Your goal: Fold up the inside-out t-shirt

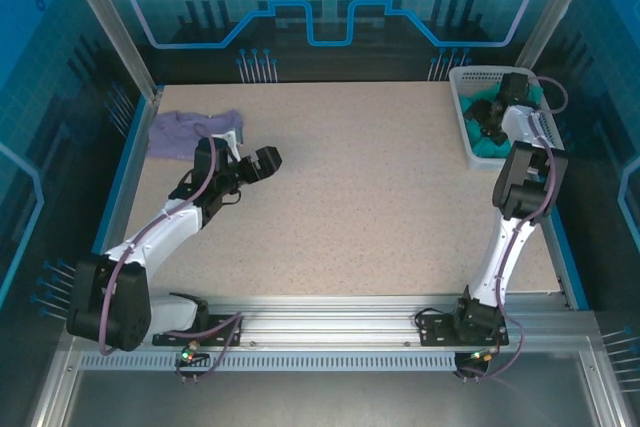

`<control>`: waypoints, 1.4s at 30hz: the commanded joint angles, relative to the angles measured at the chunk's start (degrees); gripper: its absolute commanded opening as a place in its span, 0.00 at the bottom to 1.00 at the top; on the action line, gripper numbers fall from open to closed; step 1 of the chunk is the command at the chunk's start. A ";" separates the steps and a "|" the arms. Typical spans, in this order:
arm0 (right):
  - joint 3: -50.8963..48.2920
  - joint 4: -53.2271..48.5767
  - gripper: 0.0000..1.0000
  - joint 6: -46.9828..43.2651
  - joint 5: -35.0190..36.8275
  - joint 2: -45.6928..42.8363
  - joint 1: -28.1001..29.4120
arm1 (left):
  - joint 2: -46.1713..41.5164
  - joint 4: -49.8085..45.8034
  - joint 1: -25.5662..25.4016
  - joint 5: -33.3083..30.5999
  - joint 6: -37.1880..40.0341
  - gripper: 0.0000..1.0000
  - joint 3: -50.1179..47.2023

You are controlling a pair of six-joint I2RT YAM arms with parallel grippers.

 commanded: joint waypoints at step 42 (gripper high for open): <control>-26.14 24.72 0.00 1.40 -9.66 -57.53 43.47 | -22.39 -19.90 0.15 -19.33 -2.75 0.99 0.88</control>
